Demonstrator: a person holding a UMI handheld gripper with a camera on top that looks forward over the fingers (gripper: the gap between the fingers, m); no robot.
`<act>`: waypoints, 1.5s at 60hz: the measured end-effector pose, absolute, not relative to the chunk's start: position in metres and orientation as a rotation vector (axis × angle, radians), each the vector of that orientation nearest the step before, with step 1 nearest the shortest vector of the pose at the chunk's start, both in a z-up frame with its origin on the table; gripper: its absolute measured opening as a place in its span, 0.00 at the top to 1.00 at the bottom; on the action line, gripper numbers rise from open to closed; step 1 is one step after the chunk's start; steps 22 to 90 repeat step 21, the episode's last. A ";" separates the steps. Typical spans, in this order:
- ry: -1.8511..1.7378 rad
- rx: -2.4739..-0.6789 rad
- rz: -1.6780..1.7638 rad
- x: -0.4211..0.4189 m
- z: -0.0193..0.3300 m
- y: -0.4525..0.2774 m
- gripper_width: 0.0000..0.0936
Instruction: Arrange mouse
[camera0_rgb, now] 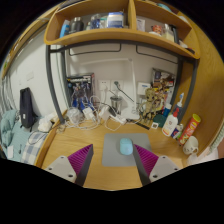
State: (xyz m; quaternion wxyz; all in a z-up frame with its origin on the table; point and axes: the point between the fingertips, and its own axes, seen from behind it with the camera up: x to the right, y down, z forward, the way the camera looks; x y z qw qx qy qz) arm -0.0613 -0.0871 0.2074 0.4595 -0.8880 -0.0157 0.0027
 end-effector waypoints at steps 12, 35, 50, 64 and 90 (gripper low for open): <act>-0.033 -2.151 0.019 -0.084 0.222 -0.131 0.16; -0.036 -2.162 -0.008 -0.086 0.221 -0.155 0.16; -0.036 -2.162 -0.008 -0.086 0.221 -0.155 0.16; -0.036 -2.162 -0.008 -0.086 0.221 -0.155 0.16; -0.036 -2.162 -0.008 -0.086 0.221 -0.155 0.16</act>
